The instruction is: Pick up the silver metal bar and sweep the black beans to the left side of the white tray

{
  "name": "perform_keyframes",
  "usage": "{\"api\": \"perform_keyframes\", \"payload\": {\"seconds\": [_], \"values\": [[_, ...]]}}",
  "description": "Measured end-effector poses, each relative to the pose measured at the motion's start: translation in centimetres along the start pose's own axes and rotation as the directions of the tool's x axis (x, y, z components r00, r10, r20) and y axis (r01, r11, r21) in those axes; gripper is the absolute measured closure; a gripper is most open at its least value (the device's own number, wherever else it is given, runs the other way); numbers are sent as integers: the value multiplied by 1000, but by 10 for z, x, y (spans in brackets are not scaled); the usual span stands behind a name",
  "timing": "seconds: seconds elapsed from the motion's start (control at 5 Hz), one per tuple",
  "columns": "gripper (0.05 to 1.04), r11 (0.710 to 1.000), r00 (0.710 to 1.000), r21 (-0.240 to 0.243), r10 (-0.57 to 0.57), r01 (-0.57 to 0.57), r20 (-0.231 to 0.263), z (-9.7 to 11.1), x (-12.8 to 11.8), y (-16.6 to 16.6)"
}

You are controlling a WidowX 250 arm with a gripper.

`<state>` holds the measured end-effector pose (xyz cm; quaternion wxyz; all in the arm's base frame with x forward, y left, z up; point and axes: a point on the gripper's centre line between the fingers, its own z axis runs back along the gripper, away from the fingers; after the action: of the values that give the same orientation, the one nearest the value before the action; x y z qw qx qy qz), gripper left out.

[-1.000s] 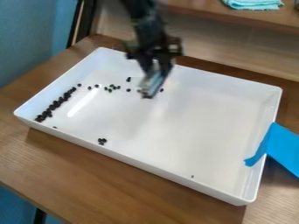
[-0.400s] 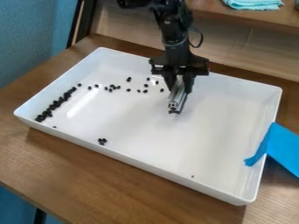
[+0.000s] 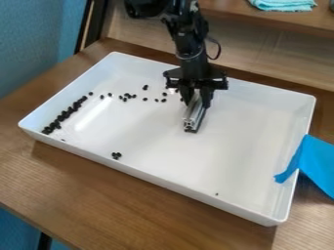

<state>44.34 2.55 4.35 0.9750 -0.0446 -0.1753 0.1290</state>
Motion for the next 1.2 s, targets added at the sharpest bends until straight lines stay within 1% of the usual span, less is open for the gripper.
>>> {"api": "perform_keyframes", "payload": {"seconds": [0.2, 0.4, 0.6, 1.0, 1.2], "values": [[703, 1000, 1000, 4, -1, 1, 20, -4, -1, 11], [703, 1000, 1000, -1, 11, -11, 25, -3, 1, 15], [703, 999, 999, -3, 42, -42, 16, 0, 7, 30], [703, 992, 992, 16, 121, -121, 29, 7, 13, 84], [703, 992, 992, 21, 122, -123, 28, 10, 12, 104]]}}
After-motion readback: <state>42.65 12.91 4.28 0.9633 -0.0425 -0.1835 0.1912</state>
